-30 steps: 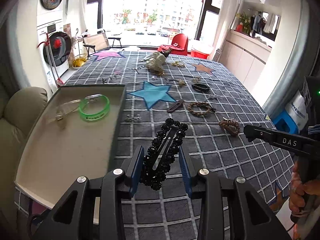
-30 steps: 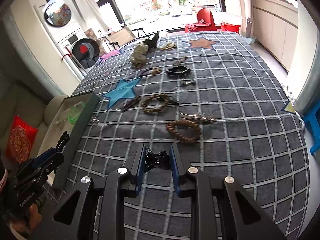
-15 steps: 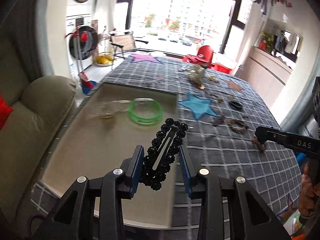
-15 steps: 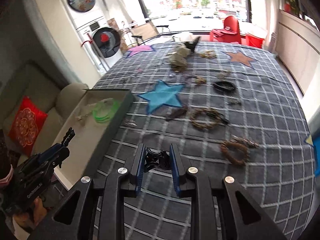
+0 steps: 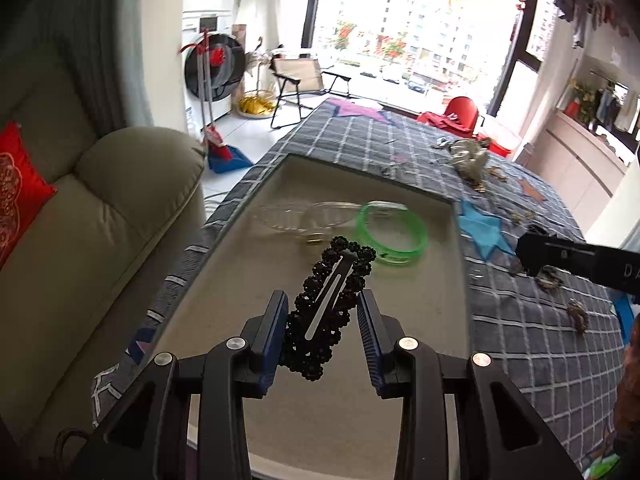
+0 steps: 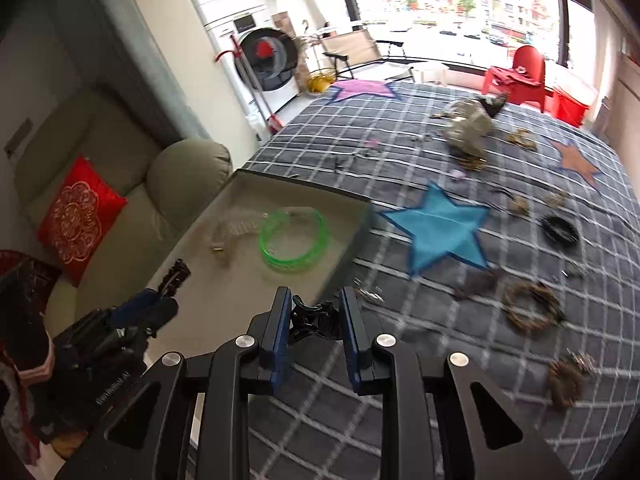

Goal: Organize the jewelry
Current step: 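Carry black barrette with left tool and black claw clip with right tool to box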

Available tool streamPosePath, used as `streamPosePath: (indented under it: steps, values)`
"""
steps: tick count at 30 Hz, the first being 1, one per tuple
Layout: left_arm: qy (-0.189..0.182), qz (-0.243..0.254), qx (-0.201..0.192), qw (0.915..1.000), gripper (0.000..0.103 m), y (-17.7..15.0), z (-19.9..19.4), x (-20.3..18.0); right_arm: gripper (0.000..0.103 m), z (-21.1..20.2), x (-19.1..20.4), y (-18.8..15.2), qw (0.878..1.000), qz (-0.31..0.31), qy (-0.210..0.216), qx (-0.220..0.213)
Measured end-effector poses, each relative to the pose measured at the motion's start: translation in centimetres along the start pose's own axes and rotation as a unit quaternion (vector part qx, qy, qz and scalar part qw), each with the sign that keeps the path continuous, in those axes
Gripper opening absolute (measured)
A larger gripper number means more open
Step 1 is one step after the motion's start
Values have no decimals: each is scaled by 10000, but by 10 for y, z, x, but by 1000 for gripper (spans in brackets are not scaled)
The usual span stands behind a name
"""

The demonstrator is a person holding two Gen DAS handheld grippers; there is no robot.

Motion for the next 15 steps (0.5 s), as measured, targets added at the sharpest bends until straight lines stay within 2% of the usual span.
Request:
streamPosePath:
  steps: [6, 15]
  values:
    - [178, -178, 184, 9995, 38, 1, 21, 15, 27, 38, 13, 19, 9997, -180, 101, 163]
    - [395, -246, 349, 9983, 38, 1, 41, 25, 27, 84, 15, 37, 9992, -112, 280, 250]
Point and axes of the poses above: each gripper's, at about its wrist camera, not at the fingertips, and z roughly the way its jaws point, x to its left, y to its top, the point moved 9 cm from there along z, roughly the way its jaws point, and after that the axes turned 10 degrees about -z, right-handed, at the moved point
